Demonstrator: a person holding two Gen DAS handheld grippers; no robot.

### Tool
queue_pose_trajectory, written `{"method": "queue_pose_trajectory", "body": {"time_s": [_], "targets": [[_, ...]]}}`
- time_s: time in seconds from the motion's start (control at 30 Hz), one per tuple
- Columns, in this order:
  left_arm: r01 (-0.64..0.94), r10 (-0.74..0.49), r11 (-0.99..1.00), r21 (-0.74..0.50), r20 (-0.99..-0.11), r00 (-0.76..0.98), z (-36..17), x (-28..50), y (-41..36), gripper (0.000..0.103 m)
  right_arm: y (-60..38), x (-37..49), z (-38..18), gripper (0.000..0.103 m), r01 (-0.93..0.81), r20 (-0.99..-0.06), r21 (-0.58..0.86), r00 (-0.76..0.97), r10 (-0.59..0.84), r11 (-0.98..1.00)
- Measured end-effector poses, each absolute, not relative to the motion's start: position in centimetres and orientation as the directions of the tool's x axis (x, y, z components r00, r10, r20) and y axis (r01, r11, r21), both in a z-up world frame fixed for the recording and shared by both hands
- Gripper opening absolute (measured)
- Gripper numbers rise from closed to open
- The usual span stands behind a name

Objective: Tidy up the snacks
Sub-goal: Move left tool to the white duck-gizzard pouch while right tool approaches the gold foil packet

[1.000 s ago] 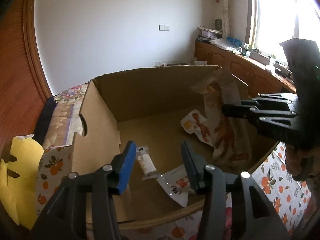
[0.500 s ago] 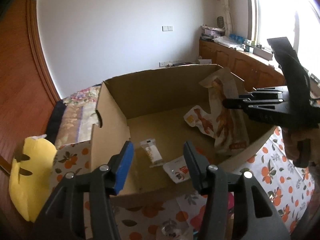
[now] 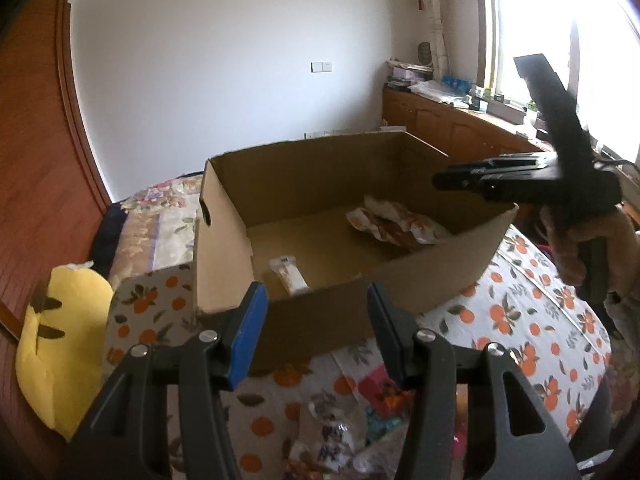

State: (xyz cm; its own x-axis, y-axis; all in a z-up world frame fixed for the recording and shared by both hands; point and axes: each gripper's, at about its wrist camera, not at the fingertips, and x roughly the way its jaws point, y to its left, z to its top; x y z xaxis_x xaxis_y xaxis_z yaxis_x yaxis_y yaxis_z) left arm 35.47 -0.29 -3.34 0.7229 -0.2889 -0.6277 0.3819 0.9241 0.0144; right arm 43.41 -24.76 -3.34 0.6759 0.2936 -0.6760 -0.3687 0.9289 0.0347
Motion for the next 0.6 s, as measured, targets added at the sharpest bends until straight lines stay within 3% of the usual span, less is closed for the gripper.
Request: {"method": "queue_pose_trajectory", "body": {"time_s": [0.47,0.6], "targets": [[0.376,-0.286,0.927,-0.01,-0.67,0.685,-7.0,31.2,0.8,0.052,-25.8,33.4,-3.5,0.038,-0.371,-0.65,0.108,0.676,0.348,0.922],[0.36,-0.264,0.933,-0.012,-0.704,0.66,-9.0,31.2,1.2,0.052,-26.1,31.3,-5.4,0.044,-0.359,-0.669,0.106,0.665,0.333,0.927]]}}
